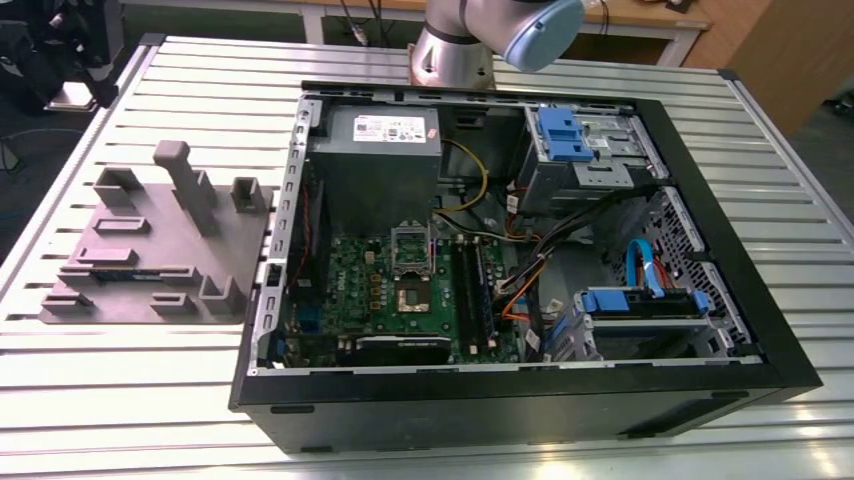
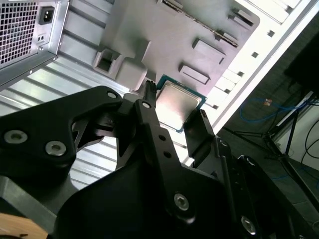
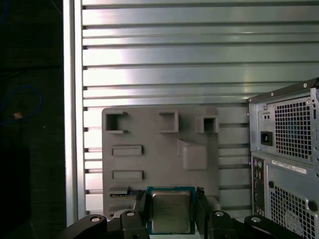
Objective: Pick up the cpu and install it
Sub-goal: 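Pick up the cpu and move it towards the insertion slot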
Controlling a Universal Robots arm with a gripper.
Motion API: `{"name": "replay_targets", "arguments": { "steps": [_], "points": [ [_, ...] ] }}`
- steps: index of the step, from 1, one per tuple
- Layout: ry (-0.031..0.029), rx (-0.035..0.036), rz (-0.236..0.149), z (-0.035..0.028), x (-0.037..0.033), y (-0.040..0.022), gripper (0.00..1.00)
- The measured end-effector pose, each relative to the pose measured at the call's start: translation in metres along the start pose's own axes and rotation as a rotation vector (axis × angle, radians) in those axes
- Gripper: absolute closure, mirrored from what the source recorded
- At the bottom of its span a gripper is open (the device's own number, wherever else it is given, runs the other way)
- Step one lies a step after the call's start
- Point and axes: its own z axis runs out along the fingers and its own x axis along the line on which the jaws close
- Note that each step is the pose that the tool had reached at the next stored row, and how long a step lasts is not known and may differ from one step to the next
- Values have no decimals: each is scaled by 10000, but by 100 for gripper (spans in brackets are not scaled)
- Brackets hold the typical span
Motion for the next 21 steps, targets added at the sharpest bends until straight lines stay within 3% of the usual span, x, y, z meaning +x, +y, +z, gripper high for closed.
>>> {"name": "replay_targets", "arguments": {
  "steps": [21],
  "points": [
    [-1,-1,0,2,-65,2,53]
  ]
}}
